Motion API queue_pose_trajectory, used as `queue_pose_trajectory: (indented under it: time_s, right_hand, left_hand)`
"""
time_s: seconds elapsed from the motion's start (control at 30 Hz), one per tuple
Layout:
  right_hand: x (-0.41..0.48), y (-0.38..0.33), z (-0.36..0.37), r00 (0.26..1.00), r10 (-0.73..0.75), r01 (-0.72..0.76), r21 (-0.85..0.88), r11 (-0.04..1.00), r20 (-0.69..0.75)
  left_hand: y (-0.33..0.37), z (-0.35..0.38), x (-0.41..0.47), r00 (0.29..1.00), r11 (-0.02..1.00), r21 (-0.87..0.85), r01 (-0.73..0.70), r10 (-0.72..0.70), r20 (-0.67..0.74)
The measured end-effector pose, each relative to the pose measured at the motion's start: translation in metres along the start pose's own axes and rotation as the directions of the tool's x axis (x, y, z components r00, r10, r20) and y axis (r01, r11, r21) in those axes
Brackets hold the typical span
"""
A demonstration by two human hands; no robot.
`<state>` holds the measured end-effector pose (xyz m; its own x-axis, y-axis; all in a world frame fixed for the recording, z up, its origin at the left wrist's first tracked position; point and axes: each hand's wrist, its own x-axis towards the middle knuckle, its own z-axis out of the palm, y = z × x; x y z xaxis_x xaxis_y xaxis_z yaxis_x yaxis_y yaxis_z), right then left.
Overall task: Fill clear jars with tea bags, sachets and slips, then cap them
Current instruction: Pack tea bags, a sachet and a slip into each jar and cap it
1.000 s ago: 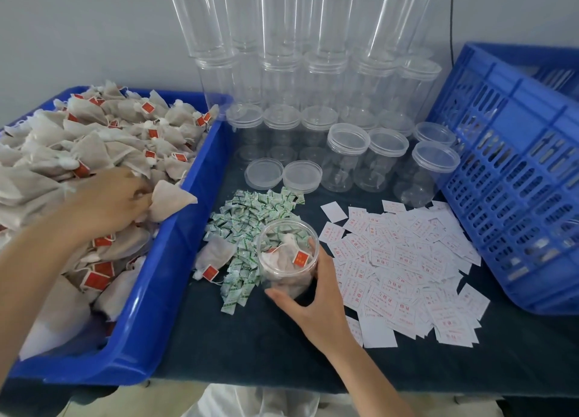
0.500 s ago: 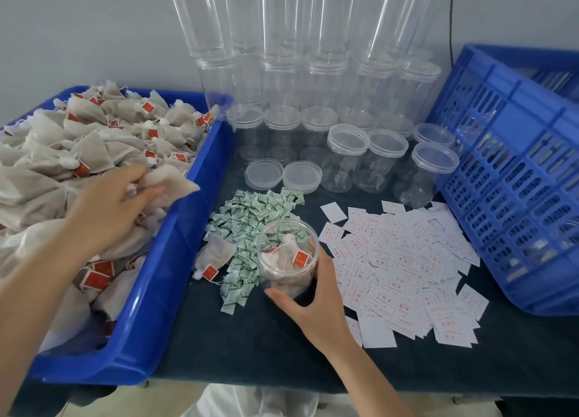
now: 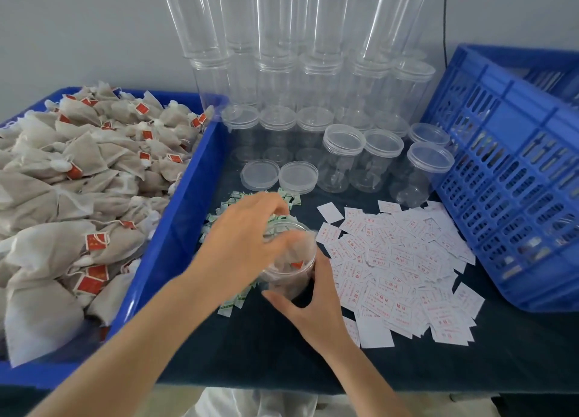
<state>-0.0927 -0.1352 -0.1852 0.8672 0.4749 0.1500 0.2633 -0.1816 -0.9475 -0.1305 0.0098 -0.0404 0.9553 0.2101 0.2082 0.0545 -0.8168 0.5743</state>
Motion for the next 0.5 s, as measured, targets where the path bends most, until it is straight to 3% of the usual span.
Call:
queue_pose_trajectory:
  time_s: [0.17, 0.27, 0.4, 0.5]
  right_hand:
    - [0.006, -0.006, -0.003, 0.999, -0.004, -0.001, 0.146, 0.989, 0.037]
    - [0.019, -0.015, -0.012, 0.999, 0.043, -0.037, 0.270, 0.962, -0.018]
    - [0.054, -0.018, -0.038, 0.973, 0.211, -0.205, 0.061, 0.977, -0.093]
    - [0.093, -0.016, -0.045, 0.979, 0.201, -0.190, -0.245, 0.951, 0.024]
  left_hand:
    - [-0.015, 0.020, -0.007, 0.985, 0.980, -0.167, 0.107, -0.081, 0.154]
    - [-0.022, 0.032, -0.020, 0.986, 0.951, -0.286, 0.122, -0.084, 0.143]
    - [-0.020, 0.056, -0.033, 0.988, 0.811, -0.567, 0.142, -0.152, 0.031]
    - [-0.017, 0.072, -0.031, 0.974, 0.761, -0.638, 0.114, -0.211, -0.078]
